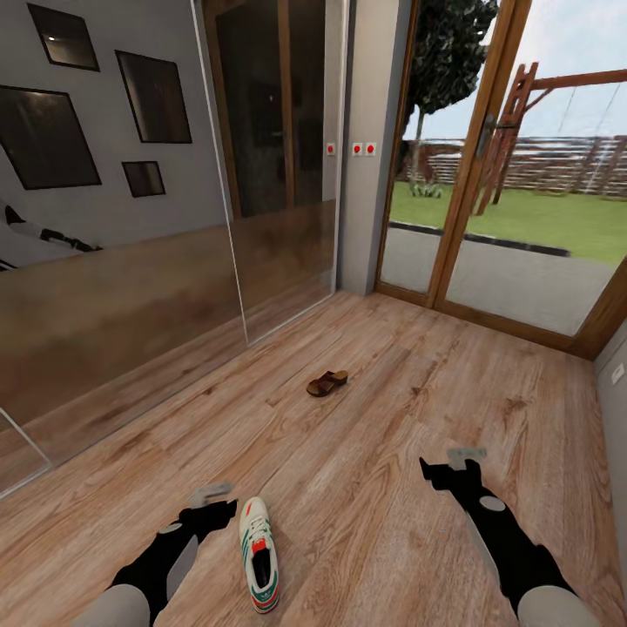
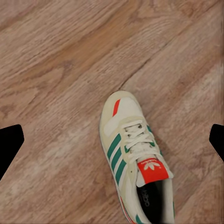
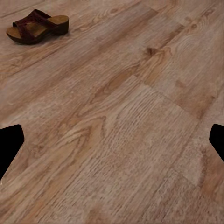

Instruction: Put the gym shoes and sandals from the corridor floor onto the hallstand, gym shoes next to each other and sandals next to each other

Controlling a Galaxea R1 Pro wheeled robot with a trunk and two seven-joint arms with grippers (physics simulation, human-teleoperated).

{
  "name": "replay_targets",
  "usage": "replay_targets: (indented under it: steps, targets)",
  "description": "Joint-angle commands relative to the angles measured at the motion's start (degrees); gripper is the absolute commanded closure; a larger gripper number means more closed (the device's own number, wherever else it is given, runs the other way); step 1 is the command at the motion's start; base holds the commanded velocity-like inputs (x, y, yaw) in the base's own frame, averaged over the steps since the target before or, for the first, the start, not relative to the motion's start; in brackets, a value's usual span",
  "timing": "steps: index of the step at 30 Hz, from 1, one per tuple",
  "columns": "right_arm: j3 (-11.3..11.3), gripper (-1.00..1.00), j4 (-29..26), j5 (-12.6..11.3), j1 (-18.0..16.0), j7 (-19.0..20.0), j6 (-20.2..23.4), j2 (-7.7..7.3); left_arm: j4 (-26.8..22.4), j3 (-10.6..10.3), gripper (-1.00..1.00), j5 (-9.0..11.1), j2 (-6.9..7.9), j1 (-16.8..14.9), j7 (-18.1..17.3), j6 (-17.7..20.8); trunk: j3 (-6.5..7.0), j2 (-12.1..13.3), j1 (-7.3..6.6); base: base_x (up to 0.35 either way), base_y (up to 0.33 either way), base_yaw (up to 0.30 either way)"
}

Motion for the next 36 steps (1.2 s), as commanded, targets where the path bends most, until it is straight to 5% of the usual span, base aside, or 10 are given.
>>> replay_targets:
  steps: [1, 8, 23, 36]
  targets:
    - [-0.29, -1.00, -0.63, 0.60, -0.03, 0.70, 0.76, 0.15, -0.16, 0.29, -1.00, 0.32, -0.36, -0.05, -0.17, 0.41, -0.05, -0.02, -0.01, 0.000, 0.000, 0.000]
    - [-0.44, -1.00, -2.51, 0.50, -0.09, 2.67, 2.67, 0.23, -0.35, 0.10, -1.00, -0.34, -2.75, -0.15, 0.06, 0.53, -0.05, -0.02, -0.01, 0.000, 0.000, 0.000]
    - [-0.52, -1.00, -4.11, 0.63, -0.10, 9.89, 3.12, -0.10, -1.94, -0.12, -1.00, -1.59, -3.48, -0.05, -0.06, 0.58, -0.05, -0.02, -0.01, 0.000, 0.000, 0.000]
    - [-0.65, -1.00, -4.45, 0.68, -0.10, 10.23, 3.06, -0.17, -2.02, -0.13, -1.00, -1.56, -4.19, -0.11, -0.30, 0.61, -3.15, -5.23, 2.85, 0.000, 0.000, 0.000]
